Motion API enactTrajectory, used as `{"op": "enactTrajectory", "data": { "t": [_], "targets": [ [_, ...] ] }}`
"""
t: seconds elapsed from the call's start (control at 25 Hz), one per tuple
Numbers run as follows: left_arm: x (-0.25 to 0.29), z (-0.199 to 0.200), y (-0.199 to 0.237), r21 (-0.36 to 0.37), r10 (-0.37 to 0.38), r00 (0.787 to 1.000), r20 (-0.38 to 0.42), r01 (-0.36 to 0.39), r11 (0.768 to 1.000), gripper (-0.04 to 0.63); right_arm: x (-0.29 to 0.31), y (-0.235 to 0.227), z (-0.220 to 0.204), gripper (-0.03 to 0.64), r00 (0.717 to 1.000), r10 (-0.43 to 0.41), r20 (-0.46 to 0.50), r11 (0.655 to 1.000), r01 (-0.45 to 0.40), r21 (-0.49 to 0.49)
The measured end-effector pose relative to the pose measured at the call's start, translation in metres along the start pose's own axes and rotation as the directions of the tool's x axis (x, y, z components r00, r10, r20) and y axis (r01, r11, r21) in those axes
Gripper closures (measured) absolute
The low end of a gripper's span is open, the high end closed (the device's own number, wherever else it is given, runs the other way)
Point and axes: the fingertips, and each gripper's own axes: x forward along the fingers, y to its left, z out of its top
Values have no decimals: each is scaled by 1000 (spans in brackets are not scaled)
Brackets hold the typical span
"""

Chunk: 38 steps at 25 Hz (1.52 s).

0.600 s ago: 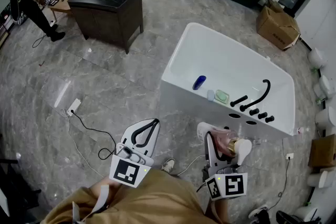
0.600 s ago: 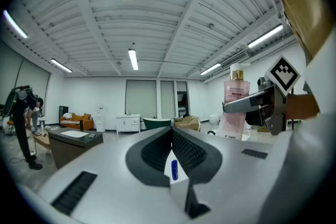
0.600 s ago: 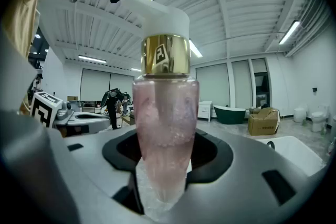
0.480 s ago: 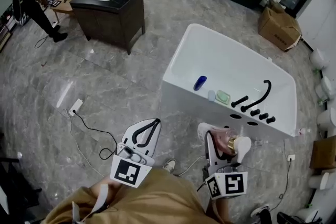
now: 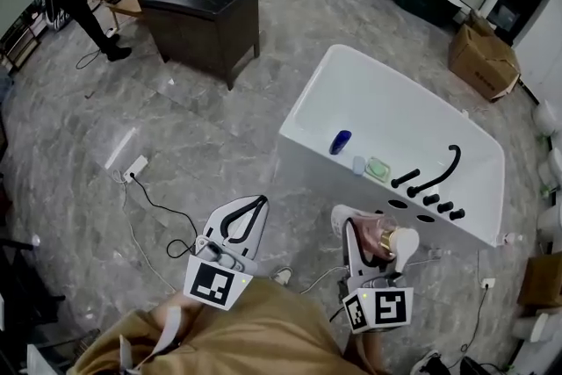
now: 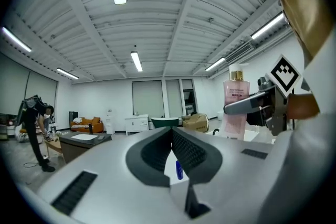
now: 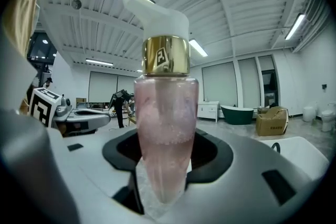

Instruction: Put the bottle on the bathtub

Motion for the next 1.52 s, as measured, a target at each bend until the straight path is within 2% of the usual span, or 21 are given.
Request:
{"op": "enactTrajectory", "data": {
  "t": [0.28, 0.56, 0.96, 1.2, 1.52],
  "targets": [
    [-6, -11, -6, 2, 86, 995, -41, -86, 996, 589, -6, -14, -9, 385, 998, 52, 20, 999, -52, 7],
    [-9, -24, 1, -3, 122, 990, -74, -123, 992, 589, -2, -16, -15, 385, 997, 79, 0, 997, -79, 13],
    [35, -31, 35, 4, 64, 997, -49, -64, 998, 589, 40, -23, -14, 385, 999, 29, -21, 999, -29, 24],
    [79, -40, 84, 2, 33, 998, -62, -33, 999, 589, 101, -30, -5, 385, 999, -5, -35, 1000, 6, 30],
    [149, -46, 156, -24, -10, 999, -30, 10, 1000, 589, 189, -30, 14, 385, 998, -41, -54, 999, 41, -12]
  ]
}}
